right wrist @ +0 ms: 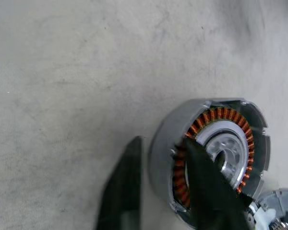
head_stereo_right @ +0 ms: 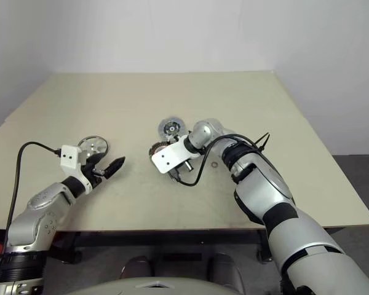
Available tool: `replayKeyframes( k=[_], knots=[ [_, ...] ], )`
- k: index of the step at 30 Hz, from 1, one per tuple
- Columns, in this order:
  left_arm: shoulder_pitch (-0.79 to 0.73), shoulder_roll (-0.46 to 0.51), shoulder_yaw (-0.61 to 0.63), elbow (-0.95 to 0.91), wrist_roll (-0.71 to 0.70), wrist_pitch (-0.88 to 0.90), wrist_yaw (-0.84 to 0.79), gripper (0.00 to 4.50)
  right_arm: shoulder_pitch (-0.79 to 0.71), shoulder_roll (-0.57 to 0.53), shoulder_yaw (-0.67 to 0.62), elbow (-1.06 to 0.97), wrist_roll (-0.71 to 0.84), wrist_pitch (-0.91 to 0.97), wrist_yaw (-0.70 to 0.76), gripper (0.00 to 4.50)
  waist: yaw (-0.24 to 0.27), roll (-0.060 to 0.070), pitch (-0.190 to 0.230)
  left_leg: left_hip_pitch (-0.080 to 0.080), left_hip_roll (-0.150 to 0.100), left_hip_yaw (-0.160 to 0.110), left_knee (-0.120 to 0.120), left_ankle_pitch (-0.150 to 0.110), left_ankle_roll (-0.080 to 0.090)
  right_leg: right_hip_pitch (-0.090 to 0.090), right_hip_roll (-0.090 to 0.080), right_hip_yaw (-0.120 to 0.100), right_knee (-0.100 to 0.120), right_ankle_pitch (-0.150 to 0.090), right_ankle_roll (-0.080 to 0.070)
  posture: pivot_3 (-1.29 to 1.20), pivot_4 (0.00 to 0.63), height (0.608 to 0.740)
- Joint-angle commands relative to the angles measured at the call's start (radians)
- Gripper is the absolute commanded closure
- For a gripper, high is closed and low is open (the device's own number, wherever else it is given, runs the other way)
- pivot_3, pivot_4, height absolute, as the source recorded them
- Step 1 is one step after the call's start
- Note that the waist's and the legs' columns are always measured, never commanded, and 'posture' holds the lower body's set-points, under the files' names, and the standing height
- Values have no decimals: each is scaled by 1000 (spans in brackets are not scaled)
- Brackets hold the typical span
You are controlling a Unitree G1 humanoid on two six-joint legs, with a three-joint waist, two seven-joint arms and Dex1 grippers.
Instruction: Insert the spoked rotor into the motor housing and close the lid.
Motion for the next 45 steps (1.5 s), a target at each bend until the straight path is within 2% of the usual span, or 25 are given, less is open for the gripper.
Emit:
replayKeyframes(
  k=[1, 8, 14, 19, 23, 26, 35, 45],
  knots=[
    [-9, 3, 9, -35, 1, -13, 2, 0, -34, 0, -56, -11, 40, -9, 11, 2178, 0, 0, 0, 0, 0, 0, 0, 0, 0, 0, 0, 0, 0, 0, 0, 0, 0, 740],
    [-4, -5, 1, -38, 0, -12, 1, 0, -32, 3, -197, -62, 148, 137, 12, 2178, 0, 0, 0, 0, 0, 0, 0, 0, 0, 0, 0, 0, 0, 0, 0, 0, 0, 740],
    [18, -3, 17, -64, -27, 7, -10, 0, 94, -79, -315, -85, 214, 374, -21, 2178, 9, 0, 0, 0, -1, 0, 0, 0, 0, 1, 0, 0, -1, 0, 0, 0, 0, 740],
    [34, 10, 23, -63, -30, 12, -17, 0, 241, -202, -335, -213, 239, 432, 54, 2178, 11, 0, 0, -1, -2, 0, 0, 0, 0, 1, -1, 0, -2, 0, 0, 0, 0, 740],
    [7, 6, -3, -38, -20, 12, -24, 0, 344, -276, -404, -352, 366, 545, 184, 2178, 4, 1, 1, -1, -1, 0, 0, 0, 0, 2, 0, 0, -1, 0, 0, 0, 0, 740],
    [-14, -1, -20, -29, -16, 13, -24, 0, 378, -298, -443, -413, 424, 622, 205, 2178, 4, 1, 1, 0, -1, 0, 0, 0, 0, 2, 0, 1, 0, 0, 0, 0, 0, 740],
    [-28, 15, -21, -22, -15, 14, -37, 0, 432, -295, -452, -393, 417, 634, 122, 2178, 7, 0, 0, -1, -1, 0, 0, 1, -1, 2, 0, 0, -2, 0, 0, 0, 0, 740],
    [-12, 30, 1, -36, -18, 14, -31, 0, 439, -314, -445, -352, 408, 614, 118, 2178, 6, 0, 0, 0, -1, 0, -1, 0, 0, 2, 0, 0, -2, 0, 0, 0, 0, 740]
  ],
)
